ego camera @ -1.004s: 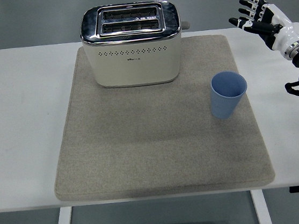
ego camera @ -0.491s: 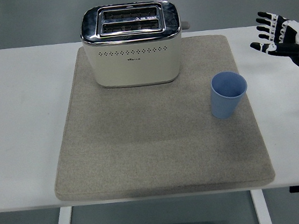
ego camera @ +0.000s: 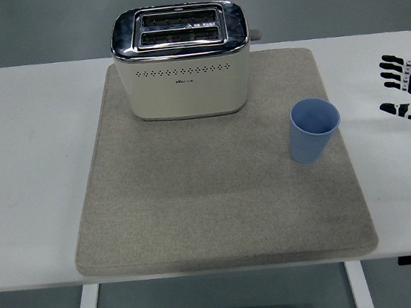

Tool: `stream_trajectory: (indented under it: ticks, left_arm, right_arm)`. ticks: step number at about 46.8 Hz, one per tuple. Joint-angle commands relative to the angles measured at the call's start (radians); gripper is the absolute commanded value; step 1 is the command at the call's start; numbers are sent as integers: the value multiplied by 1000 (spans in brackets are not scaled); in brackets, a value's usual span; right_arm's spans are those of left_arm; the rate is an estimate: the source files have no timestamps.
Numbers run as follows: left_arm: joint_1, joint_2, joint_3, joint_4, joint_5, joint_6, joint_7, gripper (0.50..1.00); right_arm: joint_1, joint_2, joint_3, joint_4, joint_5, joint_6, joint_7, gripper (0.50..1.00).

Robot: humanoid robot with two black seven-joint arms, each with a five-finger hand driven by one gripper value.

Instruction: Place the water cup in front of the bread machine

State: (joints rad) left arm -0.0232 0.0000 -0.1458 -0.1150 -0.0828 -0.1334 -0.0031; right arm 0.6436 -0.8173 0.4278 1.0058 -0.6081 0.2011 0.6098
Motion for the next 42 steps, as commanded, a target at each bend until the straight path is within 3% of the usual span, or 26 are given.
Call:
stream_trajectory:
  ticks: [1, 9, 19, 28, 35, 42]
  left_arm:
    - [0, 0, 0, 0, 0, 0, 0, 1000]
    - [-1, 0, 0, 0, 0, 0, 0, 1000]
    - [0, 0, 0, 0, 0, 0, 0, 1000]
    - [0, 0, 0, 0, 0, 0, 0, 1000]
    - [0, 0, 0, 0, 0, 0, 0, 1000]
    - [-1, 0, 0, 0, 0, 0, 0, 1000]
  right_arm:
    - [-21, -8, -1, 30, -58, -2, 1, 936]
    - [-42, 0, 0, 54, -182, -15, 1, 936]
    - [-44, 13, 0, 82, -213, -15, 1, 936]
    - [-35, 76, 0, 80, -222, -20, 1, 936]
    - [-28, 119, -1, 70, -222, -69, 1, 936]
    - [-25, 153, 0, 68, -222, -75, 1, 936]
